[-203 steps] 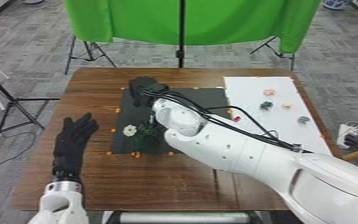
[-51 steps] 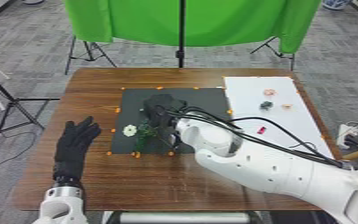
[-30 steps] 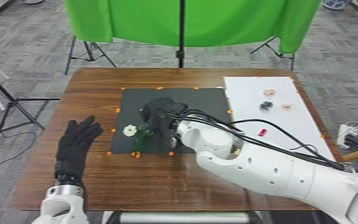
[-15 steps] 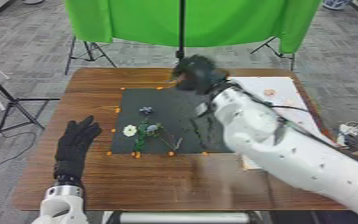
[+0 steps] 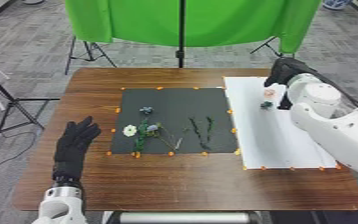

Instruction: Arrange flowers

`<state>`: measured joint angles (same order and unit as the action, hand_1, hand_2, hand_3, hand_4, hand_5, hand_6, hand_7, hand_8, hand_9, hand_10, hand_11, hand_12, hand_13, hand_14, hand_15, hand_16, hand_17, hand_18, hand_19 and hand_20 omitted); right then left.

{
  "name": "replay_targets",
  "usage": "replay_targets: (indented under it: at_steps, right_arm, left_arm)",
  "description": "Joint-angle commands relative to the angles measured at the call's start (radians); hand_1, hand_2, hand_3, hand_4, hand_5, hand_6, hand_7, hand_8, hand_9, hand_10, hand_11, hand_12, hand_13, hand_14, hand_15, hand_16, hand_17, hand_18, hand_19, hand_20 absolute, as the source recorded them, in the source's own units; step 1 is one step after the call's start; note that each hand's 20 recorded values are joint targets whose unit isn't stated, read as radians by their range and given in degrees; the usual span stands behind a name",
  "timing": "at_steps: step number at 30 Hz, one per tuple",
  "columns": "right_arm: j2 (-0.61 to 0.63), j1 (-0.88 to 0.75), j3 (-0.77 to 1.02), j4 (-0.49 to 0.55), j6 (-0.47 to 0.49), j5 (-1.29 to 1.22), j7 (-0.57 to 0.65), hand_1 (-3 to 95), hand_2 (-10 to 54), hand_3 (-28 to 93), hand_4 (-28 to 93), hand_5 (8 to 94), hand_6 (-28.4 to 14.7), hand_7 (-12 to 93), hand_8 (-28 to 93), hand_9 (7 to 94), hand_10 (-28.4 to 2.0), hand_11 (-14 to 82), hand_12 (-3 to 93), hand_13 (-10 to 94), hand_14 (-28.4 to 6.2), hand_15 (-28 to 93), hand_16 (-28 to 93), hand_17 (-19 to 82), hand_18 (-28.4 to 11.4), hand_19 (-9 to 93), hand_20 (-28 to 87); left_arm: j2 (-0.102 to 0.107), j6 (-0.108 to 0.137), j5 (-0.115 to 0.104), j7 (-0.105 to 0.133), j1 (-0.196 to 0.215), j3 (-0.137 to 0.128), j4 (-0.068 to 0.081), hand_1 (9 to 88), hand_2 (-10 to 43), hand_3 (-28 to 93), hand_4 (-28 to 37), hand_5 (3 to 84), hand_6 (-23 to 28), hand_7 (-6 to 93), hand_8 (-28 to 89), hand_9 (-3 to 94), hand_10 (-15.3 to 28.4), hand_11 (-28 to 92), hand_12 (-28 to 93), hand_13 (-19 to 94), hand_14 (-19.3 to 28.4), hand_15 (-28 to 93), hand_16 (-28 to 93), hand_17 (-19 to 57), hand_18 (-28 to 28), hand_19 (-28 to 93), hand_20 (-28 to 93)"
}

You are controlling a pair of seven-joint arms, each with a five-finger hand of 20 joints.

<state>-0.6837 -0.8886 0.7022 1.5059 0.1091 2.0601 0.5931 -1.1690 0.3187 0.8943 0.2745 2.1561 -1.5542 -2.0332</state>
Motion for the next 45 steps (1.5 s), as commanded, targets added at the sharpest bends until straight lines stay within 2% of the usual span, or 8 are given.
replay_targets:
  at_steps: [1,9,14,17,20,24,30,45]
  right_arm:
    - [-0.016,-0.066,-0.014,-0.023,-0.023,0.021,-0.004,36.5,-9.5,66,-15,64.0,2.6,15,-9,71.2,-15.2,17.5,22.6,82,-6.6,62,35,57,-15.2,93,59]
    - [-0.015,-0.147,-0.004,-0.041,0.0,0.021,-0.003,35.4,-9.5,66,-15,62.1,2.5,15,-10,68.6,-16.2,16.7,22.7,82,-6.2,63,35,57,-15.3,93,59]
    - [-0.018,-0.138,-0.069,-0.067,-0.203,0.066,-0.039,43.3,-9.5,67,-19,65.8,3.1,18,-9,74.7,-13.0,19.8,22.3,85,-4.4,63,34,60,-14.1,93,59]
    - [-0.019,-0.118,-0.071,-0.051,-0.299,0.067,-0.051,49.9,-9.5,61,-19,70.0,2.6,18,2,79.9,-10.9,16.8,29.5,87,-3.7,63,34,61,-13.4,93,60]
    - [-0.017,-0.09,-0.067,-0.005,-0.354,0.061,-0.057,59.4,-9.5,58,-18,80.4,1.4,22,10,91.5,-8.0,9.1,40.5,91,-2.1,62,35,65,-12.2,93,61]
    - [-0.015,-0.06,-0.074,0.089,-0.41,0.043,-0.085,60.3,-9.5,58,-18,81.0,1.0,22,10,92.4,-7.8,9.1,41.2,91,-1.5,62,35,66,-11.7,93,61]
    - [-0.081,0.044,-0.2,0.166,-0.387,-0.017,-0.162,60.5,-9.5,58,-18,81.0,0.7,22,11,92.5,-8.0,9.1,41.6,92,-1.3,62,35,66,-11.6,93,62]
    - [-0.277,0.095,-0.402,0.145,-0.268,-0.137,-0.228,58.6,-9.5,59,-17,79.5,0.9,22,10,91.4,-7.9,8.5,41.8,91,-1.5,62,36,66,-11.7,93,63]
  left_arm:
    - [-0.012,-0.009,0.005,-0.009,0.021,0.008,0.016,19.7,12.6,61,-28.3,43.9,7.2,8.5,-5,40.6,15.0,20,13,29,18.4,30,-2,1.7,12.4,11,16]
    - [-0.012,-0.013,0.005,-0.015,0.025,0.002,0.011,19.8,12.2,61,-28.3,43.8,7.1,8.5,-5,40.6,15.0,20,13,29,18.4,30,-2,1.6,12.4,11,16]
    - [-0.013,-0.012,0.003,-0.015,0.027,0.003,0.012,19.7,12.0,62,-28.3,43.9,7.2,8.5,-5,40.6,15.0,20,13,29,18.4,30,-2,1.6,12.5,11,16]
    - [-0.01,-0.015,0.003,-0.017,0.023,0.004,0.013,19.8,11.9,62,-28.3,43.9,7.2,8.5,-5,40.6,15.0,20,13,29,18.4,30,-2,1.6,12.4,11,16]
    - [-0.008,-0.017,0.004,-0.016,0.023,0.002,0.014,20.1,11.7,62,-28.3,43.9,7.2,8.6,-5,40.6,15.0,20,13,29,18.4,30,-2,1.6,12.5,11,16]
    - [-0.005,-0.02,0.005,-0.018,0.024,0.002,0.014,20.1,11.6,62,-28.3,43.9,7.2,8.6,-5,40.6,15.0,20,13,29,18.5,30,-2,1.6,12.4,11,16]
    - [-0.003,-0.022,0.004,-0.017,0.021,0.004,0.015,20.2,11.6,62,-28.3,43.8,7.2,8.5,-5,40.6,15.0,20,13,29,18.4,30,-2,1.7,12.4,11,16]
    - [-0.014,-0.035,0.008,-0.026,0.014,0.008,0.024,20.2,11.5,62,-28.3,43.8,7.2,8.4,-5,40.7,15.0,20,13,29,18.6,30,-2,1.6,12.5,11,16]
